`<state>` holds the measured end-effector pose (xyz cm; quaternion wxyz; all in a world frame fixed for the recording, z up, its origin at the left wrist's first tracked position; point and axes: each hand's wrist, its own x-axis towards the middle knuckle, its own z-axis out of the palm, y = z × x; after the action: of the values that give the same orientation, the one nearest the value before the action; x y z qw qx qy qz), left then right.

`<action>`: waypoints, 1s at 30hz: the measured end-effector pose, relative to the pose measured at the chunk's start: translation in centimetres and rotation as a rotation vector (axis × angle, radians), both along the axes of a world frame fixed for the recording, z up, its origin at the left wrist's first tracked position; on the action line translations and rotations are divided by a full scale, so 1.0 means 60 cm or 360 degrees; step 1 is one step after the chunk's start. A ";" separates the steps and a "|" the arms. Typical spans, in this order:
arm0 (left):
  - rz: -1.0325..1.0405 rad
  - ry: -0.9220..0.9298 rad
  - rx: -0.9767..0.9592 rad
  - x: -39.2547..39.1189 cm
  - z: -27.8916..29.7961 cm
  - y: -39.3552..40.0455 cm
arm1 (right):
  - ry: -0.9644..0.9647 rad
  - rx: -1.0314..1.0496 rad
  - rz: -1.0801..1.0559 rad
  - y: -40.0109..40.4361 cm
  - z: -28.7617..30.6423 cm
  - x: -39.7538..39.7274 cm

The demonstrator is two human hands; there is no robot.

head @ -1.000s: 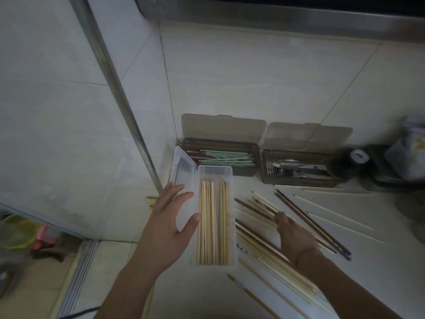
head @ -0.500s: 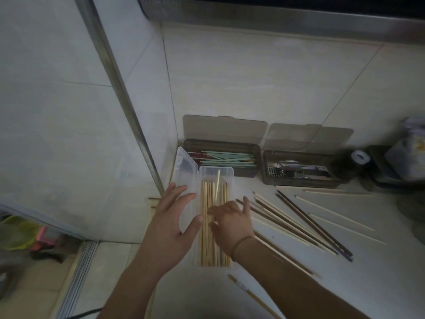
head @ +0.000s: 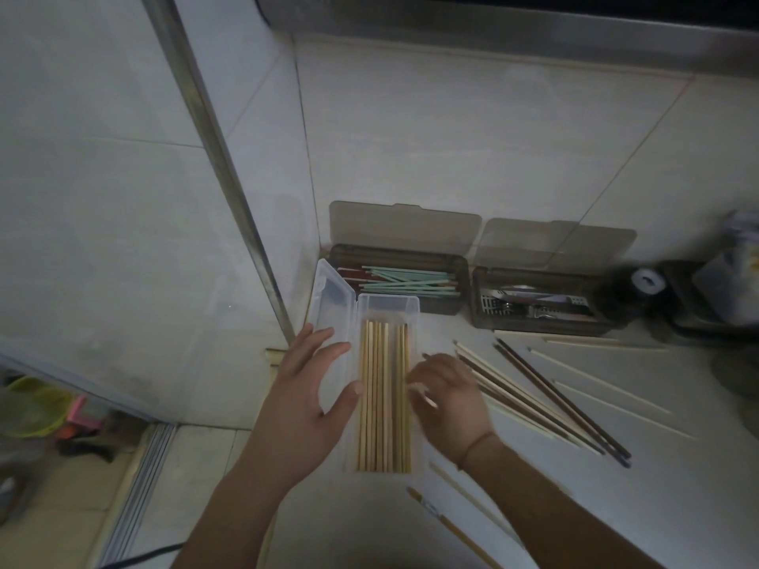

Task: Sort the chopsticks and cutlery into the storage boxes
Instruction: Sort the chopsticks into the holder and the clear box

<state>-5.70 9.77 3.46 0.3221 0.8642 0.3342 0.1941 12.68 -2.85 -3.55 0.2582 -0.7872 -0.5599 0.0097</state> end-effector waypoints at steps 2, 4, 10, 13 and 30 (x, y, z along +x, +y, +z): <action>0.0007 -0.0010 -0.0010 0.000 0.000 0.000 | 0.0026 -0.0045 -0.0282 -0.033 -0.009 0.039; 0.0012 -0.0023 -0.0013 0.000 -0.001 -0.001 | 0.0081 -0.0409 -0.0580 -0.067 -0.027 0.072; 0.0008 -0.0016 0.0010 0.002 -0.005 0.000 | -0.0191 -0.1019 -0.0737 -0.123 -0.068 0.096; 0.0011 -0.0020 -0.0007 0.000 -0.005 0.001 | -0.0260 -0.1083 -0.0815 -0.123 -0.066 0.088; -0.0003 -0.0007 0.0038 0.003 -0.009 0.000 | -0.0162 -0.0174 -0.0166 0.032 0.039 -0.043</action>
<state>-5.53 9.80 2.91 0.3127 0.8679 0.3302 0.1996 10.08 -0.93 -1.22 0.1863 -0.8277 -0.5292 -0.0133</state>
